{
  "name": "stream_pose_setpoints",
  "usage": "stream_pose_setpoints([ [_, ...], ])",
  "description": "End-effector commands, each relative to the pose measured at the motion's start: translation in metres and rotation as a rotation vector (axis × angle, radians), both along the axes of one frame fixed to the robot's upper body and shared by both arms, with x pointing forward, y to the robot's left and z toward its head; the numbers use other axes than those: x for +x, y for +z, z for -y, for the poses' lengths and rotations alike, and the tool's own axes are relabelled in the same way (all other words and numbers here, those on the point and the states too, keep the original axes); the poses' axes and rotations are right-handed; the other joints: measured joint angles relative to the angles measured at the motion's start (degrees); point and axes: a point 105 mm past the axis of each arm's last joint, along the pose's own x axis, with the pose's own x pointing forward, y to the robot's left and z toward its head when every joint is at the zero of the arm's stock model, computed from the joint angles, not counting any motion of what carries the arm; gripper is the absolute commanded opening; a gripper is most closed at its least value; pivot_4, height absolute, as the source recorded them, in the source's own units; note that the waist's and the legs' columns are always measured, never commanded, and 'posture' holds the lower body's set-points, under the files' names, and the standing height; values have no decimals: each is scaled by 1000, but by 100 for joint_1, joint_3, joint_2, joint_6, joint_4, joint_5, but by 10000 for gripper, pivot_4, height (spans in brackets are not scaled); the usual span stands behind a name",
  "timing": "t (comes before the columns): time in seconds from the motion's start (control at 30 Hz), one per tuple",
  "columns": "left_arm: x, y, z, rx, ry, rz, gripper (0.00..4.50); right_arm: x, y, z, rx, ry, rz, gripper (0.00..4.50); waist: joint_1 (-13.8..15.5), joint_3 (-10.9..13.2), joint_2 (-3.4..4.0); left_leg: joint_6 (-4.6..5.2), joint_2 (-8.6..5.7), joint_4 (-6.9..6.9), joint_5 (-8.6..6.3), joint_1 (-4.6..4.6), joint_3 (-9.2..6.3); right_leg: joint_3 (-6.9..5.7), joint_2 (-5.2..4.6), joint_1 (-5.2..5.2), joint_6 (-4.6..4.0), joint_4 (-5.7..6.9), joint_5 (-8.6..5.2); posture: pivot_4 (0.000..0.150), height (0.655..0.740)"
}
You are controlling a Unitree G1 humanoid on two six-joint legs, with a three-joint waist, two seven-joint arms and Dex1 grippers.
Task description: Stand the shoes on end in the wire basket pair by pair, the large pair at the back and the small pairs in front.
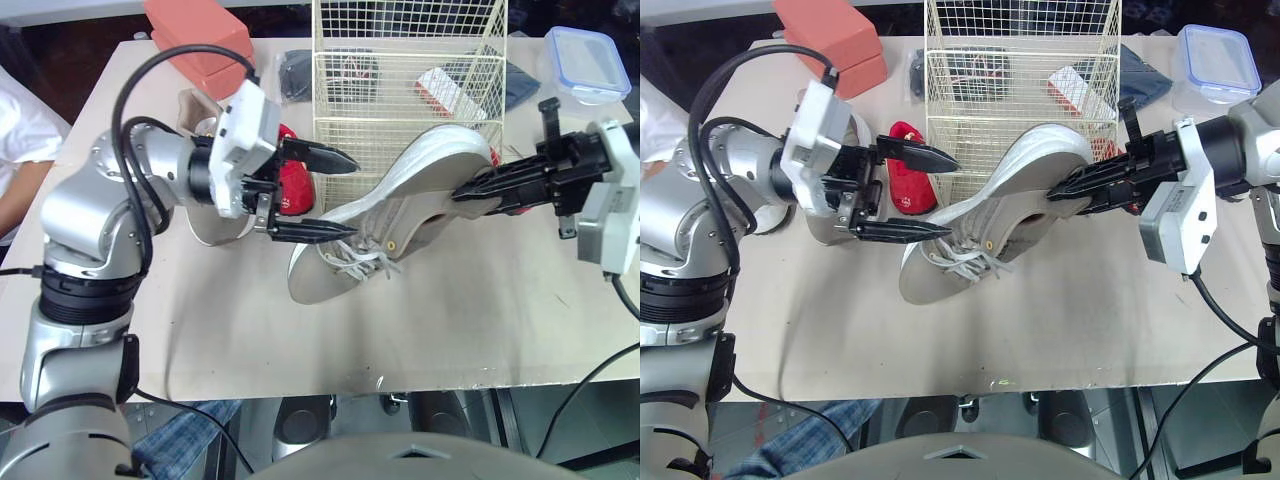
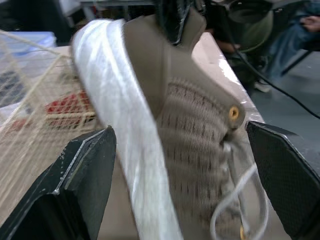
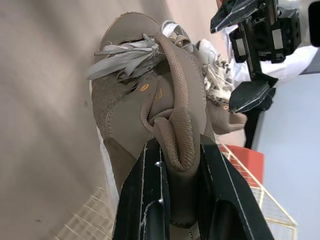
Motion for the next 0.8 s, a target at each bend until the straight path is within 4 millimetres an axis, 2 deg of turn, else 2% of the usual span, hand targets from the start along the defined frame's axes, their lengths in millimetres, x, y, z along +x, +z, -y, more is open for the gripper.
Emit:
stream_pose_setpoints([
  [0.03,-1,-1,4,60,-14,23,45000,-5,18,-4,58,-29,-20,175,0,0,0,0,0,0,0,1,0,0,0,0,0,1,0,1500,6860],
  [0.13,3,-7,4,95,5,12,45000,-5,19,-6,75,-69,-79,175,-5,0,1,0,0,0,0,2,0,0,1,0,0,3,0,1500,6860],
  [0.37,7,-20,5,169,16,-9,45000,-9,24,-11,87,-80,-91,175,-1,0,0,0,0,0,0,2,0,1,1,0,0,2,0,1500,6860],
  [0.47,7,-19,6,160,12,-26,36281,-9,24,-11,87,-81,-89,0,-1,0,0,0,0,0,0,1,-1,0,1,0,0,1,0,1500,6860],
  [0.53,7,-18,6,153,5,-26,27646,-9,25,-11,88,-84,-86,0,-2,0,0,0,0,0,0,1,-1,0,1,0,0,1,0,1500,6860],
  [0.6,7,-17,7,151,1,-25,17009,-10,25,-11,89,-86,-83,0,-2,0,0,0,0,0,0,1,0,1,1,0,1,1,0,1500,6860],
  [0.73,7,-17,7,149,-3,-27,1568,-11,26,-12,113,-104,-111,0,-2,0,0,0,0,0,0,2,-1,0,1,0,1,2,0,1500,6860],
  [0.8,6,-17,9,139,-9,-25,656,-11,26,-11,130,-123,-144,0,-2,0,0,0,0,0,0,1,-1,1,1,0,0,2,0,1500,6860],
])
